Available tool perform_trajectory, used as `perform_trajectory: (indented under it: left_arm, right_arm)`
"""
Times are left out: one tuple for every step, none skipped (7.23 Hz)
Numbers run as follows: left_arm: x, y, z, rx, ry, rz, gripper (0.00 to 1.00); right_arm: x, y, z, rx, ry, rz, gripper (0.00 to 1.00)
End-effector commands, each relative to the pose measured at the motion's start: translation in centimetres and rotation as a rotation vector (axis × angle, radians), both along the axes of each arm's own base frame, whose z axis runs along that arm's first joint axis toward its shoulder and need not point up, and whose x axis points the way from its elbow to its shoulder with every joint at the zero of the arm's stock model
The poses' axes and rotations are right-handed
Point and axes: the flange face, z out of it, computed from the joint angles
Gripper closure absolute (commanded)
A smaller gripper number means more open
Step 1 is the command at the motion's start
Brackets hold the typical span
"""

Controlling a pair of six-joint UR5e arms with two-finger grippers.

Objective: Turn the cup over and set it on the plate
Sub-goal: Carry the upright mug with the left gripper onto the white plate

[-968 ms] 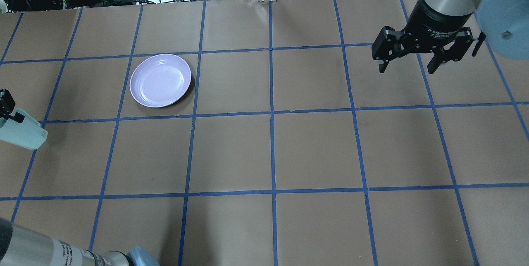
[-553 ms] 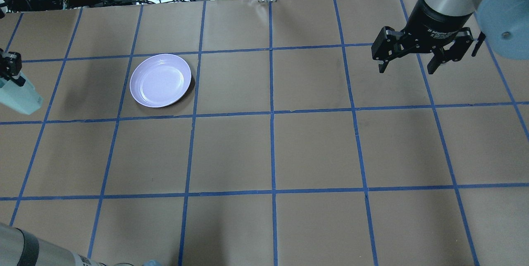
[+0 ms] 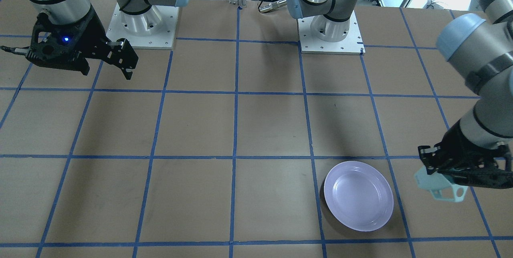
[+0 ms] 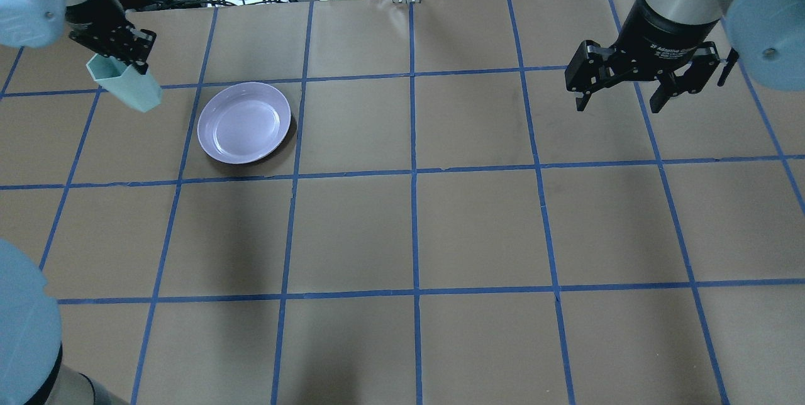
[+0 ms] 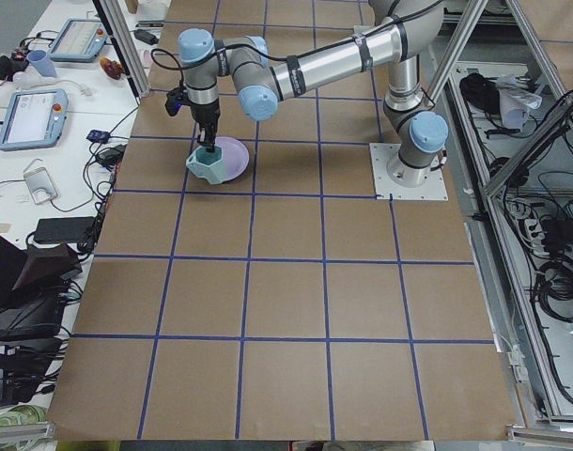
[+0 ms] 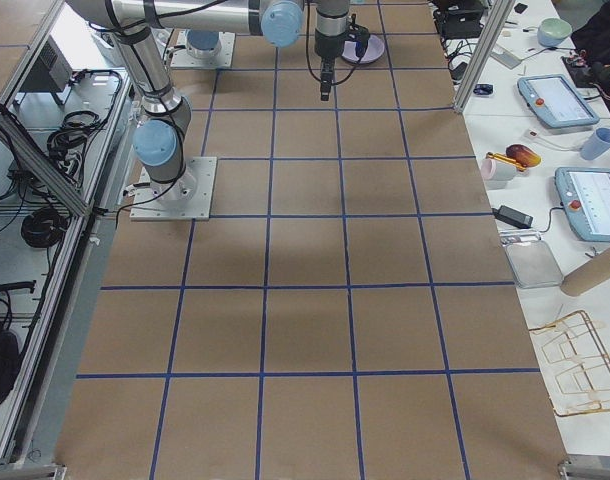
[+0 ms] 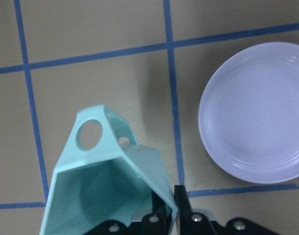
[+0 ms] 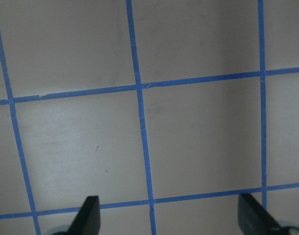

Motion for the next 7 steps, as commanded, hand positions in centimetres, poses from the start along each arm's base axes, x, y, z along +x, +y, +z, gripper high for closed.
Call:
perform_trajectory:
  left_arm:
    - [-8.3, -0.9, -2.0, -0.054, 0.0, -0.051, 1.0]
    - [-10.4, -0.7, -4.7, -0.054, 0.014, -0.049, 1.0]
    - [-10.8, -0.3, -7.2, -0.05, 0.016, -0.053, 1.0]
    - [-10.9, 0.2, -8.6, -0.04, 0.017, -0.055, 1.0]
    - [-11.0, 0.5, -8.2, -0.046, 0.02, -0.064, 1.0]
    - [-11.0, 0.9, -8.0, -0.037, 0.025, -0.066, 1.0]
    - [-11.1, 0.9, -8.9, -0.026, 0.028, -0.067, 1.0]
  right_arm:
    - [0.0, 0.0, 0.0, -0.001, -0.001, 0.0, 0.0]
    - [0.0, 0.0, 0.0, 0.001, 0.001, 0.0, 0.0]
    - [0.0, 0.0, 0.0, 0.001, 0.001, 0.0, 0.0]
    - [0.0, 0.0, 0.0, -0.001, 0.001, 0.0, 0.0]
    - [0.0, 0.0, 0.0, -0.001, 0.001, 0.0, 0.0]
    - [0.0, 0.0, 0.0, -0.001, 0.001, 0.0, 0.0]
    - [0.0, 0.0, 0.0, -0.001, 0.002, 0.0, 0.0]
